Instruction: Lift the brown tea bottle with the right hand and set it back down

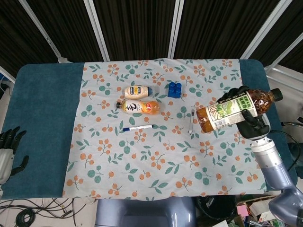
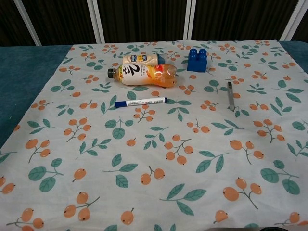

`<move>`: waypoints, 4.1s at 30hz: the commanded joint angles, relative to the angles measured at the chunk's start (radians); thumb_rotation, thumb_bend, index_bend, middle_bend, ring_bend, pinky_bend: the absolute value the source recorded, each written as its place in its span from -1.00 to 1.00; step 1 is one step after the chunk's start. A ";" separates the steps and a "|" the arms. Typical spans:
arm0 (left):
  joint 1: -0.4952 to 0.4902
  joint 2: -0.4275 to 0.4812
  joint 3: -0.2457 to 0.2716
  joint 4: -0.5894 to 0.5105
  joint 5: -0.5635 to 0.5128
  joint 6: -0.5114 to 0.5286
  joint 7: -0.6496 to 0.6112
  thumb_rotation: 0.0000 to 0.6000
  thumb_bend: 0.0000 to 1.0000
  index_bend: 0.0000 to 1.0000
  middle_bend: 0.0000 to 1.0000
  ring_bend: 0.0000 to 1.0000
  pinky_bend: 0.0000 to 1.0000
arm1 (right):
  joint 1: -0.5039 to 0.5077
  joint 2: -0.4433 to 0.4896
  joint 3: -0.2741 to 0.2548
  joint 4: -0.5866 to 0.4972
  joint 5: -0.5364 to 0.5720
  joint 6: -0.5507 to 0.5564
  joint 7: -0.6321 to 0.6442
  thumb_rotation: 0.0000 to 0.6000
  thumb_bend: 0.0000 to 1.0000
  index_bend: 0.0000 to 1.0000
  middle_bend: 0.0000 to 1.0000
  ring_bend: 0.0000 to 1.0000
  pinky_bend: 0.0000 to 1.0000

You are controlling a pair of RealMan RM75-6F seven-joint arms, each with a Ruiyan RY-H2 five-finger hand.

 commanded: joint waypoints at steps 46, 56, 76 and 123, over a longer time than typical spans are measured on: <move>-0.003 0.001 -0.004 0.003 -0.011 -0.002 0.013 1.00 -0.21 -0.76 -0.95 -0.98 -0.80 | 0.094 -0.502 -0.175 0.429 0.357 -0.137 -1.440 1.00 -0.11 0.04 -0.01 0.24 0.59; -0.004 0.002 -0.004 0.003 -0.012 -0.005 0.012 1.00 -0.21 -0.76 -0.95 -0.98 -0.80 | 0.102 -0.551 -0.191 0.491 0.341 -0.138 -1.403 1.00 -0.15 0.01 -0.08 0.19 0.52; -0.004 0.000 -0.006 0.008 -0.010 -0.001 0.009 1.00 -0.21 -0.76 -0.95 -0.98 -0.80 | 0.116 -0.549 -0.249 0.499 0.258 -0.129 -1.402 1.00 -0.56 -0.73 -0.71 -0.48 -0.50; 0.009 -0.004 -0.008 0.017 0.022 0.045 -0.006 1.00 -0.21 -0.76 -0.95 -0.98 -0.81 | -0.315 -0.107 -0.412 0.225 0.095 0.412 -2.099 1.00 -0.69 -1.00 -0.90 -0.72 -0.65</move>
